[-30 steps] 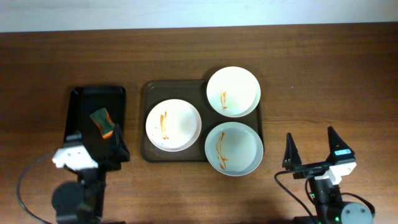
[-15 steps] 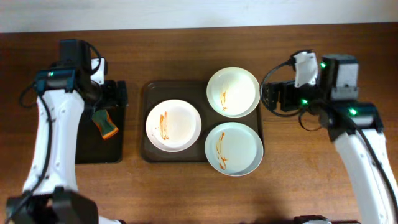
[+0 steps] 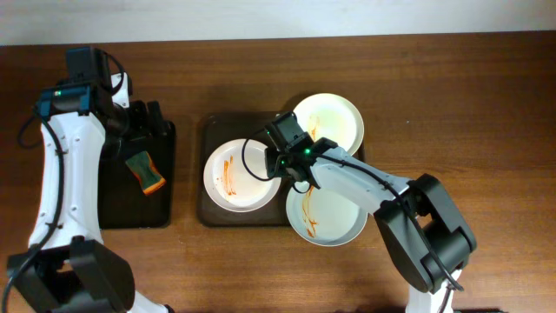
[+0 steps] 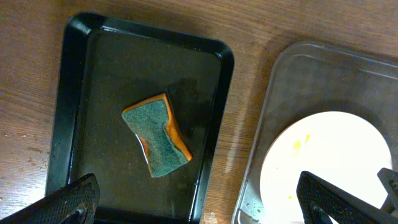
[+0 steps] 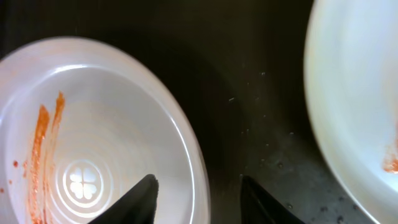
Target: Clean dirty plates on tray and stack at the side
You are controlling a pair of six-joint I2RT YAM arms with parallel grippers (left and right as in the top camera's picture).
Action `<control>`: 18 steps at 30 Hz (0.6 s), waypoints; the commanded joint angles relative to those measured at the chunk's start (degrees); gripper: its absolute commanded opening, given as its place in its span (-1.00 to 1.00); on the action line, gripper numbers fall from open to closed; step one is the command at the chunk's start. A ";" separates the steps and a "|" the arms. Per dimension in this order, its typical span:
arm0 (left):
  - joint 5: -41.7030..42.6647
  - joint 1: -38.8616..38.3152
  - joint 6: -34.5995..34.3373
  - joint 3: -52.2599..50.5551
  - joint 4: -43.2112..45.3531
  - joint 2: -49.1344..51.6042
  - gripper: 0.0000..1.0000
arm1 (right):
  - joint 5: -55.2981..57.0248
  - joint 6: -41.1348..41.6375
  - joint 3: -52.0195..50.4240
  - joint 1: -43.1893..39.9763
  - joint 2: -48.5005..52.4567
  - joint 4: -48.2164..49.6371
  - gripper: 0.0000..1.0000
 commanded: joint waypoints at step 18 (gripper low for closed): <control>-8.17 1.86 -12.59 -1.88 1.57 21.64 -0.10 | -6.05 8.02 1.11 0.74 4.66 -1.29 -0.92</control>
